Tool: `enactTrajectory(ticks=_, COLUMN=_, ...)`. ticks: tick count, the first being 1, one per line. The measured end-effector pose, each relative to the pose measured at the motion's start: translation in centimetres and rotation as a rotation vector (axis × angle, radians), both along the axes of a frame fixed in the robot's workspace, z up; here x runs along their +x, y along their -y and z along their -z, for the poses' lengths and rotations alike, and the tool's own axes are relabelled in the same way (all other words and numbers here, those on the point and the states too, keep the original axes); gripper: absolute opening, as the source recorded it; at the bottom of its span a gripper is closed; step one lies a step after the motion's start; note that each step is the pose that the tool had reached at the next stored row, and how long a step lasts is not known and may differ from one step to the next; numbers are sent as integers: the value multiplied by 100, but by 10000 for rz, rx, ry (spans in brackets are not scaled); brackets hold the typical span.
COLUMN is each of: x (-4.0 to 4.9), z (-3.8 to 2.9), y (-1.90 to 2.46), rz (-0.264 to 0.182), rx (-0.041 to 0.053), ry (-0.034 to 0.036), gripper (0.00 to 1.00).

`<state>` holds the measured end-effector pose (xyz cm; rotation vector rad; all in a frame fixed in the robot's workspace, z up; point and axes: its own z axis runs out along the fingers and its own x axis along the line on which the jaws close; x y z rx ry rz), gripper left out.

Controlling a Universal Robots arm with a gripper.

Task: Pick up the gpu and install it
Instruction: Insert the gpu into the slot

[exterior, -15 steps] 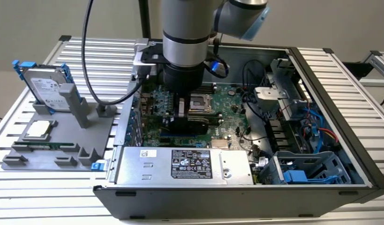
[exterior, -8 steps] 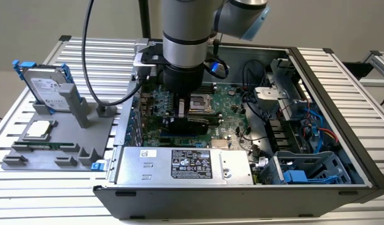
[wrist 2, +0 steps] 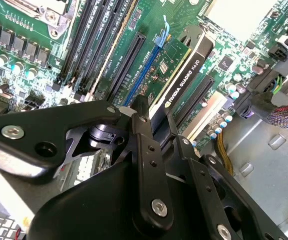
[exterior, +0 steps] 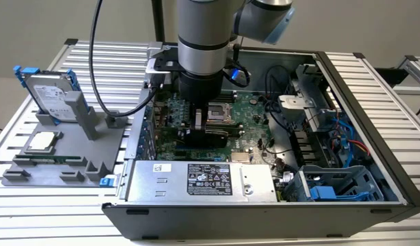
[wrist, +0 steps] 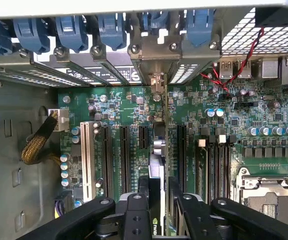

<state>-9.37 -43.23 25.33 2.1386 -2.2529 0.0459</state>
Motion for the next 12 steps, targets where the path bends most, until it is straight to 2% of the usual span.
enactTrajectory(ticks=7, x=-6, z=8, y=1, rz=-2, rx=-6, ry=-3, gripper=0)
enactTrajectory(ticks=12, x=-7, z=76, y=0, rz=-1, rx=-8, ry=-9, gripper=0)
